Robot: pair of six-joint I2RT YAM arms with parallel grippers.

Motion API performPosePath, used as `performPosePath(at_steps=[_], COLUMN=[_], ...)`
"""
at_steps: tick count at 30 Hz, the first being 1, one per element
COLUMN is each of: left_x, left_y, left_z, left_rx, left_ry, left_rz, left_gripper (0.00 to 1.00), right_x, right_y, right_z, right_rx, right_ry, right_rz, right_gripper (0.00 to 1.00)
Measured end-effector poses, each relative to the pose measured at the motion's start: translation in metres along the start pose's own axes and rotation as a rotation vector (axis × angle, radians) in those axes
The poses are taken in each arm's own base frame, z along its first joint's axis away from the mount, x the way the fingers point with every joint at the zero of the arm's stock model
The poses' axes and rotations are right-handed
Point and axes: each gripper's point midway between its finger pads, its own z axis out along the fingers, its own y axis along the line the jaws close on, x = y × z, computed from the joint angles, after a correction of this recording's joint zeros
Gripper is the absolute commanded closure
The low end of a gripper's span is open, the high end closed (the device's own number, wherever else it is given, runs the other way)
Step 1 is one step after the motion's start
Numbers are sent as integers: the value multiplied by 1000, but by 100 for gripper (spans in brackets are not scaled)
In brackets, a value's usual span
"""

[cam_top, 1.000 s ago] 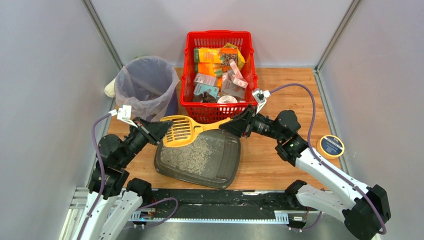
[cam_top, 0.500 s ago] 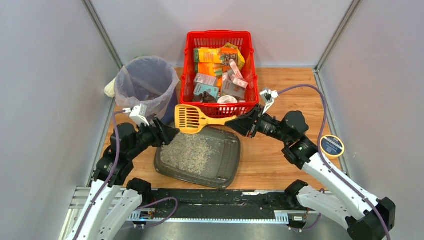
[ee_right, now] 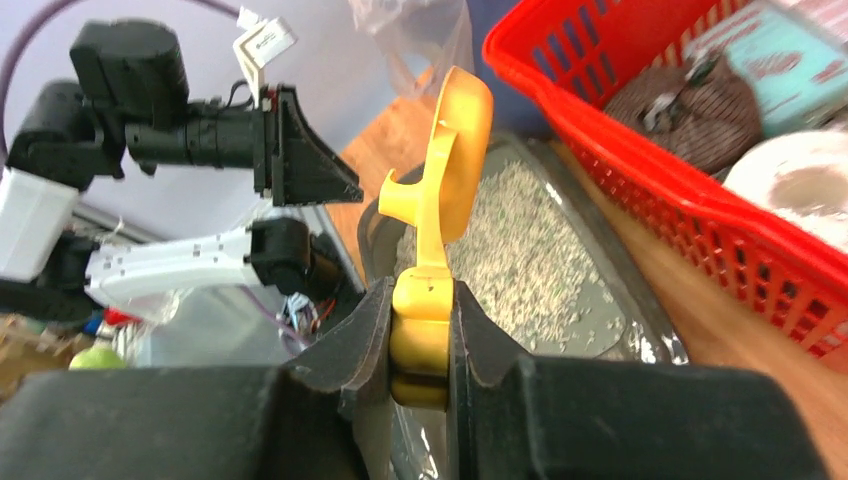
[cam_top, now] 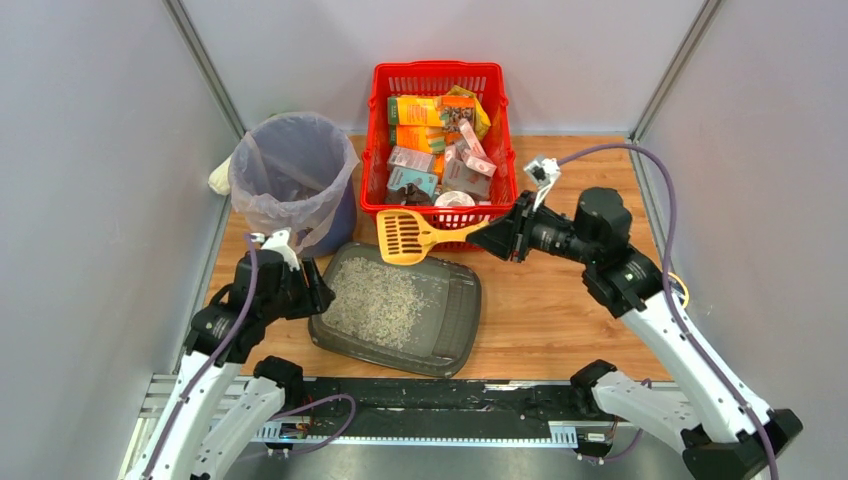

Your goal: Clean the litter box

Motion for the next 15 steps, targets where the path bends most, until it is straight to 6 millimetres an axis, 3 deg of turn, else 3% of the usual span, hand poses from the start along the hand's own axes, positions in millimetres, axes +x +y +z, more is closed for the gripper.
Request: performPosePath(at_steps=[3,8,11,15], left_x=[17,36,42,47], left_y=[14,31,39,46], left_z=[5,6,5,7], left_rx=[-70,-155,-194,-233], left_ry=[105,222,260,305], left_rz=[29,71,88,98], left_gripper=[41,39,37,36], right_x=[21,75,95,113], right_y=[-4,-4,-5,-22], right_z=[12,25,32,42], right_rx=[-23,-33,-35,25], right_ry=[113,320,393,461], right_rz=[26,79,99,139], right_gripper=[100,100,100,100])
